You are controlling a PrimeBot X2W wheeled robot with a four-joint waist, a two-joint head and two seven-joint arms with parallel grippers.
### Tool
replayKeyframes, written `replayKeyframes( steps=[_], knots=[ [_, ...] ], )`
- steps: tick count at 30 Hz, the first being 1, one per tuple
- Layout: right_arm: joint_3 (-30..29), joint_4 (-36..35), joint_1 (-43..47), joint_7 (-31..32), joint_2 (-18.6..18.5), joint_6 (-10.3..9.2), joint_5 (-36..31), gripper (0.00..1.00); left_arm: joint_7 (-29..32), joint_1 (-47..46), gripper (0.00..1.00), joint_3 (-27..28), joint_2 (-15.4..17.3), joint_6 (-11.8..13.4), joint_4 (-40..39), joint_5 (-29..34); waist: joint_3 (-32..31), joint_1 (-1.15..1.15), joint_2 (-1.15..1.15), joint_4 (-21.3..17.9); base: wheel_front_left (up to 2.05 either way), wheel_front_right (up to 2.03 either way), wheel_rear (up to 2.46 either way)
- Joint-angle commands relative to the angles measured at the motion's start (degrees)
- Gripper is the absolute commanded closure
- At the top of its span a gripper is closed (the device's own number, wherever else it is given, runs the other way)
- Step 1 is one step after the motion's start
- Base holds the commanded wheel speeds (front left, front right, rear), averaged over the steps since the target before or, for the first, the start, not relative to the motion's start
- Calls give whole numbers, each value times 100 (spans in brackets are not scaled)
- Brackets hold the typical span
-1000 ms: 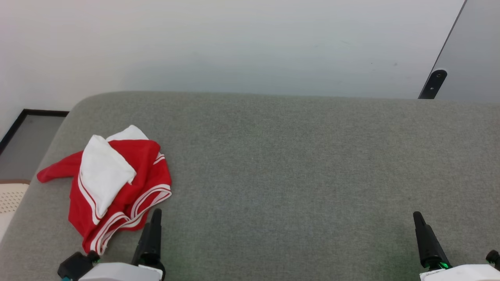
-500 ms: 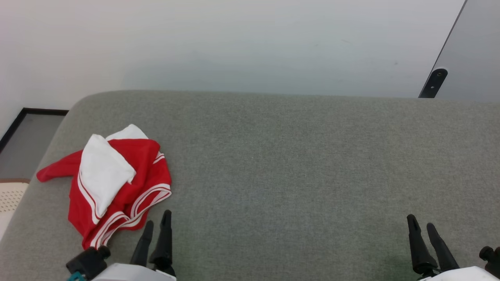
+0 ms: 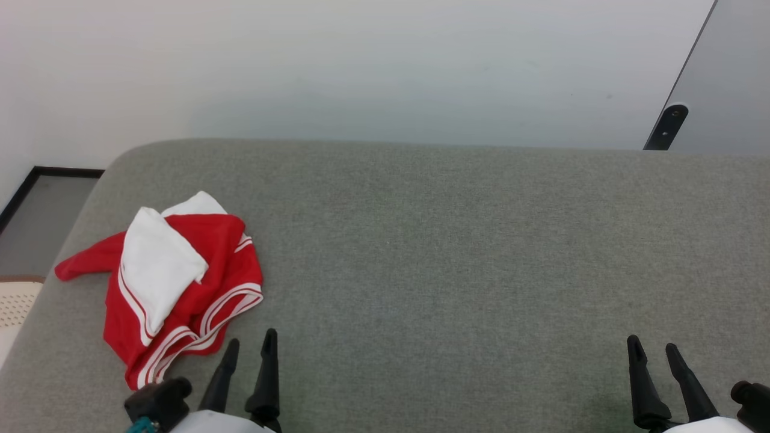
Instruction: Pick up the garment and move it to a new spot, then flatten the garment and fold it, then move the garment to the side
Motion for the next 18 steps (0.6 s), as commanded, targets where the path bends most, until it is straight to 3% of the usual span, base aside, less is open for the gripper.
replayKeyframes(
  steps=[1, 18],
  knots=[
    [-22, -87, 21, -80, -3, 36, -248, 0, -70, 29, 0, -36, 30, 38, -73, 282, -2, 0, 0, -2, 0, 0, 0],
    [-52, -149, 156, -361, 16, 40, -1393, 0, -292, 174, 0, -197, 34, 128, -209, 1298, -33, 0, 0, 1, 0, 0, 0]
  ],
)
